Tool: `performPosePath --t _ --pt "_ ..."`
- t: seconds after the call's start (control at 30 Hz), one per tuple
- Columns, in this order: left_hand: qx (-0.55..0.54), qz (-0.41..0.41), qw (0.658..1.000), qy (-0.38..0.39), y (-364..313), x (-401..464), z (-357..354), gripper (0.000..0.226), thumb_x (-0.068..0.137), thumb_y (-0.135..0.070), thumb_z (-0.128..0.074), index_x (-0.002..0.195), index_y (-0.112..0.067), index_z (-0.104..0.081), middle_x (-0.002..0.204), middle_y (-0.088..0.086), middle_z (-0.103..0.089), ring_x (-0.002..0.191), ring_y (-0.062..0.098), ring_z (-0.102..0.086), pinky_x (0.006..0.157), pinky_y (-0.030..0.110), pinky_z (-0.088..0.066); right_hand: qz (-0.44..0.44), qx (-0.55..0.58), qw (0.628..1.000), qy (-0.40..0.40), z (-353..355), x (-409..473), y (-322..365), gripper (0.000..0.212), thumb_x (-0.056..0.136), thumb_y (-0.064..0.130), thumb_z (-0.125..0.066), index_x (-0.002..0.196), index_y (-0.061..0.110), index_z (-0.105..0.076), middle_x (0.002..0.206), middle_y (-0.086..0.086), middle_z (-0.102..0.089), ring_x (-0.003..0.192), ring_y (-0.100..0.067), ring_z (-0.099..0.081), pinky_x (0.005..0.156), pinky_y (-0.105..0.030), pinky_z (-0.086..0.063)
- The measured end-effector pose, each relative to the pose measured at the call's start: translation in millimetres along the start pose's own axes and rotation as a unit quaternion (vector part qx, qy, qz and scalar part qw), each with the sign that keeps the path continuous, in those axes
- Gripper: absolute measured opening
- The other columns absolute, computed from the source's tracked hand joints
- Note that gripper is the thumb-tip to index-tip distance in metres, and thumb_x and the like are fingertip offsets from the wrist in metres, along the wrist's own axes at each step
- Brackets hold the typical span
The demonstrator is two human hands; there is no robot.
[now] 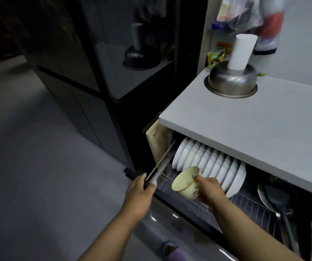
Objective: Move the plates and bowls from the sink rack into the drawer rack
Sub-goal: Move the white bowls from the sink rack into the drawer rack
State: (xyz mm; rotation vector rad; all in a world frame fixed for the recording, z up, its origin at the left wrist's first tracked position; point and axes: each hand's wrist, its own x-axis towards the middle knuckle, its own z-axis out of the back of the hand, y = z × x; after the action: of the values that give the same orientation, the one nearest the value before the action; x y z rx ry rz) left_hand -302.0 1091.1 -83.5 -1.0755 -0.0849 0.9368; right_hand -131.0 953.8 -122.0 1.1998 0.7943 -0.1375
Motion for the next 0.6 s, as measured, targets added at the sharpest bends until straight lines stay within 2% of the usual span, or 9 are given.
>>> performPosePath --t 0.1,0.17,0.23,0.3,0.33,0.4,0.47,0.53,0.6 --pt "0.101 0.003 0.995 -0.004 5.1 21.9 1.0 0.066 0.095 -0.05 -0.042 0.152 -0.026 -0.018 0.161 -0.001 -0.009 0.148 0.015 -0.001 0.12 0.04 -0.009 -0.016 -0.057 0.998 -0.013 -22.4 34.6 -6.6 0.028 0.079 0.027 -0.072 0.075 0.002 -0.059 0.071 -0.016 -0.06 0.063 -0.028 -0.062 0.056 -0.037 -0.054" --pt "0.201 -0.01 0.98 0.004 10.3 36.8 -1.2 0.07 0.095 -0.056 -0.037 0.153 -0.027 -0.009 0.162 -0.001 0.003 0.147 0.015 0.01 0.12 0.041 0.001 -0.035 -0.084 0.996 -0.011 -35.3 56.8 -14.3 0.032 0.074 0.03 -0.075 0.074 0.002 -0.06 0.069 -0.016 -0.06 0.059 -0.026 -0.06 0.053 -0.033 -0.051" --pt "0.302 -0.022 0.953 0.031 17.4 50.6 -5.7 0.075 0.094 -0.061 -0.03 0.153 -0.027 0.002 0.16 0.001 0.016 0.145 0.016 0.021 0.117 0.043 0.012 -0.051 -0.122 0.991 -0.001 -46.1 92.7 -35.4 0.056 0.062 0.043 -0.077 0.089 -0.004 -0.062 0.075 -0.017 -0.063 0.062 -0.027 -0.062 0.05 -0.031 -0.049" --pt "0.371 -0.034 0.927 0.052 28.6 60.7 -13.6 0.078 0.093 -0.066 -0.024 0.152 -0.026 0.007 0.157 0.004 0.024 0.142 0.018 0.029 0.113 0.046 0.018 -0.076 -0.173 0.982 0.009 -57.6 119.8 -50.9 0.081 0.051 0.056 -0.076 0.103 -0.003 -0.057 0.088 -0.019 -0.067 0.073 -0.031 -0.067 0.056 -0.035 -0.054" --pt "0.403 -0.054 0.913 0.037 37.0 64.2 -18.8 0.079 0.091 -0.068 -0.022 0.153 -0.025 0.001 0.158 0.008 0.02 0.143 0.021 0.026 0.114 0.048 0.017 -0.084 -0.191 0.978 0.012 -63.8 129.2 -55.8 0.08 0.054 0.055 -0.076 0.107 -0.001 -0.053 0.095 -0.019 -0.066 0.08 -0.032 -0.067 0.063 -0.039 -0.056" --pt "0.449 -0.049 0.891 0.045 46.5 67.6 -24.6 0.081 0.088 -0.073 -0.015 0.148 -0.021 -0.03 0.158 0.018 -0.015 0.146 0.029 -0.003 0.115 0.052 -0.001 -0.091 -0.235 0.968 0.005 -78.3 122.0 -42.9 0.075 0.063 0.05 -0.077 0.114 0.005 -0.045 0.107 -0.017 -0.062 0.092 -0.033 -0.065 0.077 -0.043 -0.056" --pt "0.449 -0.039 0.89 0.065 54.4 71.0 -28.5 0.083 0.086 -0.075 -0.013 0.138 -0.019 -0.045 0.147 0.019 -0.04 0.139 0.031 -0.025 0.108 0.053 -0.009 -0.102 -0.274 0.956 -0.004 -92.6 120.0 -36.0 0.074 0.067 0.049 -0.075 0.118 0.006 -0.042 0.113 -0.016 -0.06 0.101 -0.034 -0.062 0.079 -0.037 -0.053" --pt "0.454 -0.049 0.887 0.073 58.1 72.1 -28.8 0.082 0.086 -0.075 -0.016 0.138 -0.019 -0.045 0.146 0.019 -0.042 0.137 0.032 -0.029 0.108 0.052 -0.007 -0.109 -0.307 0.945 0.0 -104.5 123.8 -35.8 0.069 0.071 0.047 -0.074 0.117 0.005 -0.044 0.112 -0.015 -0.059 0.107 -0.031 -0.059 0.074 -0.027 -0.044" --pt "0.461 -0.07 0.883 0.059 61.3 72.3 -28.1 0.08 0.087 -0.075 -0.018 0.139 -0.019 -0.043 0.147 0.018 -0.04 0.137 0.032 -0.028 0.108 0.052 -0.009 -0.113 -0.305 0.946 0.007 -114.9 127.2 -39.7 0.066 0.069 0.048 -0.074 0.111 0.005 -0.047 0.103 -0.012 -0.062 0.103 -0.029 -0.062 0.072 -0.028 -0.045"
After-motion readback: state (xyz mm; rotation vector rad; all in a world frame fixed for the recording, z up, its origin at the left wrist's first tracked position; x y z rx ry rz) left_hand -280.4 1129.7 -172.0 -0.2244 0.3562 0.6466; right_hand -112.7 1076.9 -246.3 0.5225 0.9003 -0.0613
